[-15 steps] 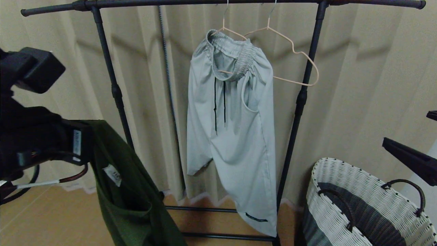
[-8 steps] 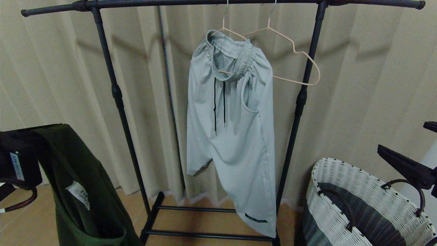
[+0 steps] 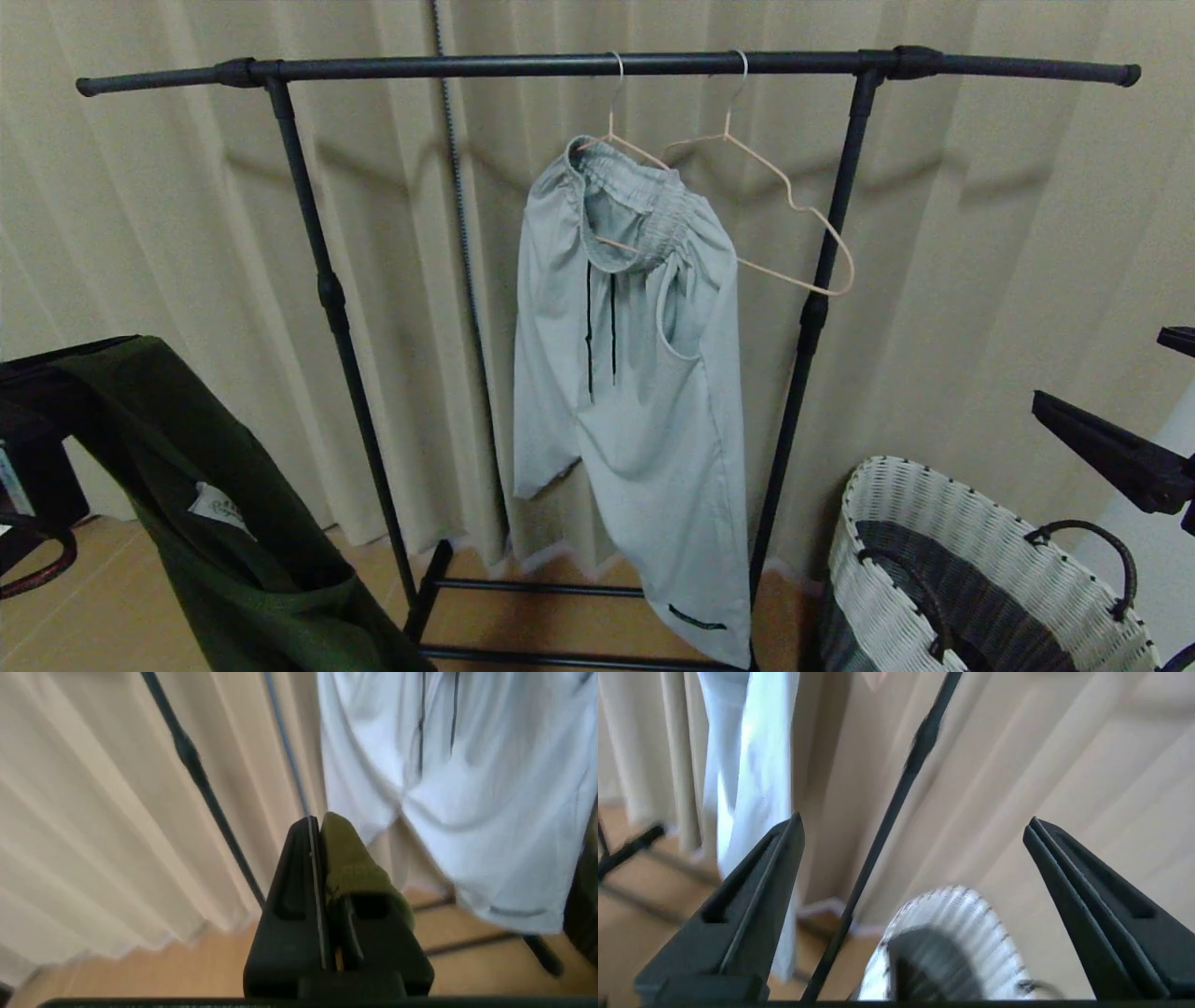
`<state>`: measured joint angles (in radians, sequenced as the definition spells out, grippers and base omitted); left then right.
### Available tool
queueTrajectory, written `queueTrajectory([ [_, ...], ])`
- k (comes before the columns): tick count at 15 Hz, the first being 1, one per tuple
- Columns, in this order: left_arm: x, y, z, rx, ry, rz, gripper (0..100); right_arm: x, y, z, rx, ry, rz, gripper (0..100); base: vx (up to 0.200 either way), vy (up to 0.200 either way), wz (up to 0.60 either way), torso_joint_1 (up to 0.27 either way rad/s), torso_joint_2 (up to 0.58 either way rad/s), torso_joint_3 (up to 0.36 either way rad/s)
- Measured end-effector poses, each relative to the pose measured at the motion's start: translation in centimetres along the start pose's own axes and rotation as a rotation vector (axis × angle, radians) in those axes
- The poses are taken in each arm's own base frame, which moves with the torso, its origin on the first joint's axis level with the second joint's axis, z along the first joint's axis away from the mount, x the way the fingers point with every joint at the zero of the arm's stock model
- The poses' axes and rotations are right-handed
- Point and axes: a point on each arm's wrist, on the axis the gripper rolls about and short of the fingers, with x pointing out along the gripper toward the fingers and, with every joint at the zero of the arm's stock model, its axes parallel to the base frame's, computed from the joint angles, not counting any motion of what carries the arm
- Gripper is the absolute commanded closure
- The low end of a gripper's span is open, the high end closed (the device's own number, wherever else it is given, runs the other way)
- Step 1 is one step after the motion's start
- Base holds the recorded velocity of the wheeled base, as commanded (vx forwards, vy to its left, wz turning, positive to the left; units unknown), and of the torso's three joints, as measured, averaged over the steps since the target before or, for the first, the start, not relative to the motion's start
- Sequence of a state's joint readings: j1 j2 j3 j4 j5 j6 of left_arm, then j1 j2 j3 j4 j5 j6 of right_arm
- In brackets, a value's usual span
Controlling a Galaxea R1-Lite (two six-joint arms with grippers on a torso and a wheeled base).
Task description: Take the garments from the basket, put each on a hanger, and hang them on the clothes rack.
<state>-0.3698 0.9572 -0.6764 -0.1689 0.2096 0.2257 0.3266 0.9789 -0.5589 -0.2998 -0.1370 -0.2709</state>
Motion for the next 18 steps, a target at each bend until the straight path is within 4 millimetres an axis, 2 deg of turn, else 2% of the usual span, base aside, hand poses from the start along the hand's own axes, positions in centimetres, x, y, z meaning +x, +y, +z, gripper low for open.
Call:
queueTrajectory([
  [7, -0.9, 0.3, -1.3, -0.007, 0.017, 0.032, 100, 0.4, 0.1, 0.0, 0.005, -0.001, 0.029, 0, 0.0, 0.0, 0.0, 0.183, -0.46, -0.277],
  [9, -1.2, 0.5, -1.6, -0.009, 0.023, 0.055, 100, 0.6, 0.3, -0.1, 0.005, -0.005, 0.069, 0, 0.0, 0.0, 0.0, 0.073, -0.17, -0.11],
  [14, -1.7, 0.9, -1.6, -0.015, 0.014, 0.09, 100, 1.2, 0.0, 1.9, 0.004, -0.068, 0.155, 0, 0.2, 0.0, 0.0, 0.015, -0.04, -0.016],
  [18, -1.7, 0.9, -1.8, -0.016, 0.02, 0.094, 100, 2.1, 0.1, 1.8, 0.001, 0.002, 0.163, 0, 0.2, 0.0, 0.0, 0.011, 0.0, -0.002],
])
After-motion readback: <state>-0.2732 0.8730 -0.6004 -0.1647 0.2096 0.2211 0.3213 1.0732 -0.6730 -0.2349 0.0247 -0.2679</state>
